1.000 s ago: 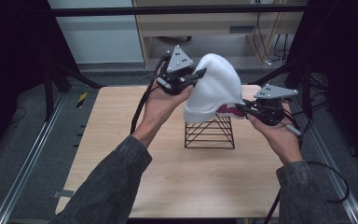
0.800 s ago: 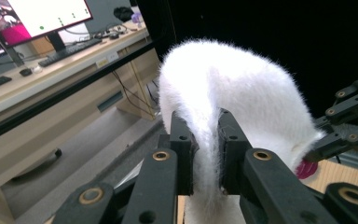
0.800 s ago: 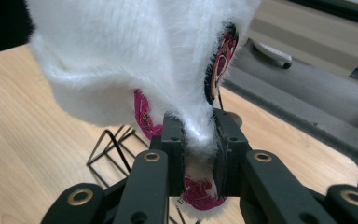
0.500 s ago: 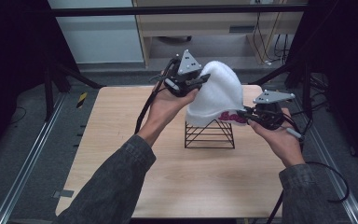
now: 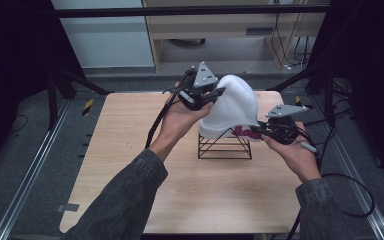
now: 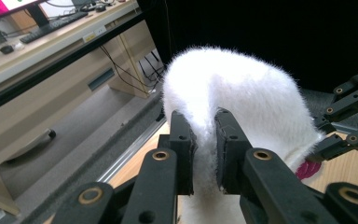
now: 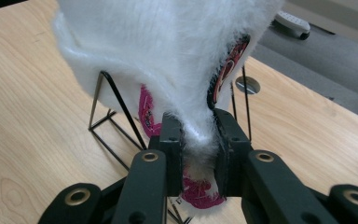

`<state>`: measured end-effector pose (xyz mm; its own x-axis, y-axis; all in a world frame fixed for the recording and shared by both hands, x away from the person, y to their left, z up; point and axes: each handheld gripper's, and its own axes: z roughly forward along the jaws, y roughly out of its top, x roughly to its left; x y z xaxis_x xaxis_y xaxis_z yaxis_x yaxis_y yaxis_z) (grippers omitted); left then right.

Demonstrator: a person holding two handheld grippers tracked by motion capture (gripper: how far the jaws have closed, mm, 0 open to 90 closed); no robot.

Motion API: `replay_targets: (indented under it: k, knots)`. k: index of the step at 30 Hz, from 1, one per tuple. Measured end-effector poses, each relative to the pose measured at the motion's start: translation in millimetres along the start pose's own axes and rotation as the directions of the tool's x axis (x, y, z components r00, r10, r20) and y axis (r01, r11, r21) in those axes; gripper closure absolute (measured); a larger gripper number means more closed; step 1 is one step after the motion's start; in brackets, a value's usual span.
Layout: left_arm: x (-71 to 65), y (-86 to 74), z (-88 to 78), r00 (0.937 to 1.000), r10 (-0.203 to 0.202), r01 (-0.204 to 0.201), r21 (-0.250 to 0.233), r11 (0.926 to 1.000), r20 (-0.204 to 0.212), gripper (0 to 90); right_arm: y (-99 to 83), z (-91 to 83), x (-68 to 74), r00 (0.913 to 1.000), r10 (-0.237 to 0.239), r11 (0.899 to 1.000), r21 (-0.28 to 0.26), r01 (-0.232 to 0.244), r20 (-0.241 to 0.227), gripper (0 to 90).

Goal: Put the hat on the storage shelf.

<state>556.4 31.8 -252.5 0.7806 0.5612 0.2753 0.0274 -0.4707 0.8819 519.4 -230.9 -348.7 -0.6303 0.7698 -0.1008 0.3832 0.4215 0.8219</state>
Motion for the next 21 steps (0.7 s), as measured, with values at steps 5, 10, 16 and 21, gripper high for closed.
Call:
replay_targets:
  k: [5,10,16,21]
  knots:
    - [-0.5,-7.1,1.2,0.9999,-0.001,0.001,0.014,0.9999,0.01,79.8,-5.2,8.0,2.5,0.9999,0.007,1.0,0.021,-0.007,-0.009,75.2]
    - [-0.6,-15.5,4.3,0.9997,0.0,0.0,0.038,0.9993,0.023,80.2,-10.3,14.4,3.9,0.9999,0.007,0.999,0.038,-0.006,-0.014,75.0]
    - [-3.6,-22.1,7.5,0.9995,-0.004,0.002,0.056,0.9984,0.031,80.4,-15.4,20.2,4.0,0.9998,0.014,0.998,0.058,-0.013,-0.016,74.7]
    - [-5.5,-28.7,10.4,0.9992,-0.009,0.007,0.067,0.9977,0.038,80.6,-20.8,24.4,4.3,0.9993,0.03,0.997,0.074,-0.028,-0.023,74.3]
